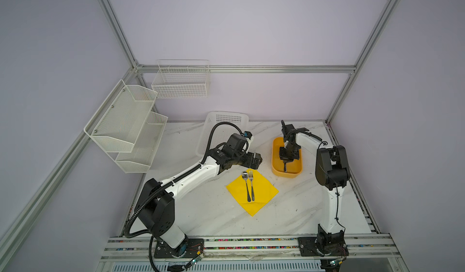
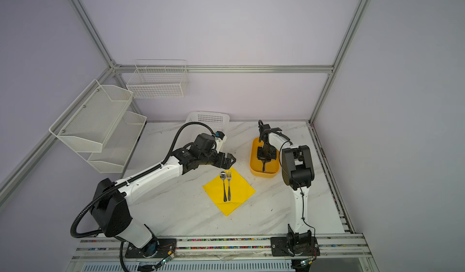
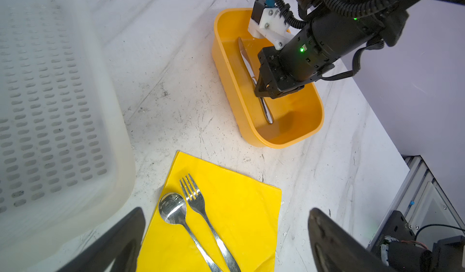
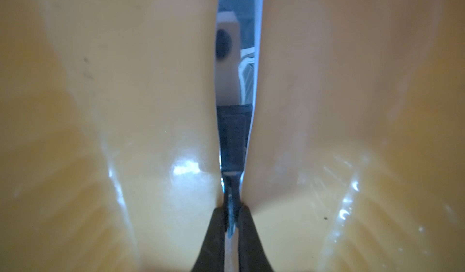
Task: Place the utensils on the paper napkin and roll it up
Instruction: 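Close the right gripper on the knife handle in the tray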
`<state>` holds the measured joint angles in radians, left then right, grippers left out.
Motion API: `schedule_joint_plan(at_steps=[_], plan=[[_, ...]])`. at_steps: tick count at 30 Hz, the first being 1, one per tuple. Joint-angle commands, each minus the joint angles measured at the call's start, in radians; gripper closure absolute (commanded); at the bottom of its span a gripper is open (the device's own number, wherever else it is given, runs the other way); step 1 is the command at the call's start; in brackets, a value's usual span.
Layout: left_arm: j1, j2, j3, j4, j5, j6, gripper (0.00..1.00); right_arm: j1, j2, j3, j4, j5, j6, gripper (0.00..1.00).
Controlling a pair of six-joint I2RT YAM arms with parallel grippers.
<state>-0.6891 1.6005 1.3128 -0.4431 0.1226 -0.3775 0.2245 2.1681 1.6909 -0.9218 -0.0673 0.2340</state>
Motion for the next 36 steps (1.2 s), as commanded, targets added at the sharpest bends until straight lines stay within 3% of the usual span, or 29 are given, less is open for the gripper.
schedule_joint_plan(at_steps=[1, 19, 30, 36], plan=[[0.005, -0.031, 0.01, 0.007, -0.001, 0.011, 0.0, 0.009, 0.028, 0.028, 0.006, 0.039, -0.016, 0.94], [0.011, -0.007, 0.025, 0.003, 0.002, 0.018, 0.0, 0.017, 0.089, -0.088, 0.03, 0.026, 0.017, 0.83], [0.018, -0.019, 0.01, 0.005, 0.003, 0.017, 0.0, 0.031, 0.124, -0.175, 0.064, 0.047, 0.04, 0.83], [0.02, -0.027, 0.006, 0.006, 0.002, 0.015, 0.0, 0.032, 0.1, -0.173, 0.06, 0.07, 0.044, 0.88]])
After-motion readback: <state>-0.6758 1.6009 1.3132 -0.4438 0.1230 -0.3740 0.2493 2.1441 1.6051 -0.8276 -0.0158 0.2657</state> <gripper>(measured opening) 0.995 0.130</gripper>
